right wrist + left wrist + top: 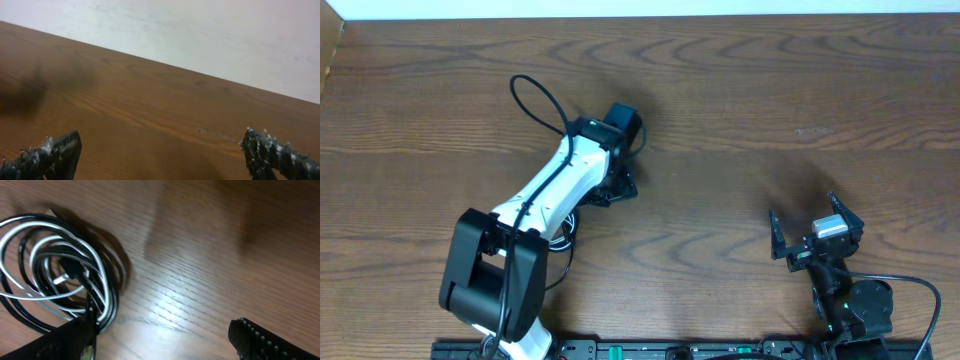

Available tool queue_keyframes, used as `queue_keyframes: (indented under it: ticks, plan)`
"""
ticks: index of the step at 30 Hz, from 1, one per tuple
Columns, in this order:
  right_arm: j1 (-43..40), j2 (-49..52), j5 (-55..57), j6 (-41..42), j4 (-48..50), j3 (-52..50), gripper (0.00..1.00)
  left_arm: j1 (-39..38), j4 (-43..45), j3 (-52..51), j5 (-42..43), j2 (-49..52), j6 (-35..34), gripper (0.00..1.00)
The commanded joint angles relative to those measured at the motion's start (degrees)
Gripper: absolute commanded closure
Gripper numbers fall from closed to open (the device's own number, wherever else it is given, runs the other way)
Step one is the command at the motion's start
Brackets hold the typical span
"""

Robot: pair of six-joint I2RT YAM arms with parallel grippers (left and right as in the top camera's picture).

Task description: Untangle cables

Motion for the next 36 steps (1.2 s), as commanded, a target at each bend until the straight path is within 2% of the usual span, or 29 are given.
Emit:
queue_keyframes:
  ticks: [1, 5, 16, 36]
  plan:
    - [0.1, 0.0, 0.3, -0.6, -0.2, -0.1, 0.01, 1.2, -0.3, -0.2, -1.1, 0.8, 0.1, 0.06]
    - [0.1, 0.0, 0.3, -0.6, -0.2, -0.1, 0.01, 1.6, -0.3, -0.2, -1.1, 0.8, 0.1, 0.02]
    - [0.1, 0.0, 0.3, -0.6, -0.2, -0.1, 0.01, 1.6, 3.3, -0.2, -0.5, 0.8, -0.7, 0.02]
    - [0.1, 0.0, 0.3, -0.6, -0.2, -0.1, 0.01, 1.6, 3.3, -0.2, -0.5, 0.8, -0.7, 0.02]
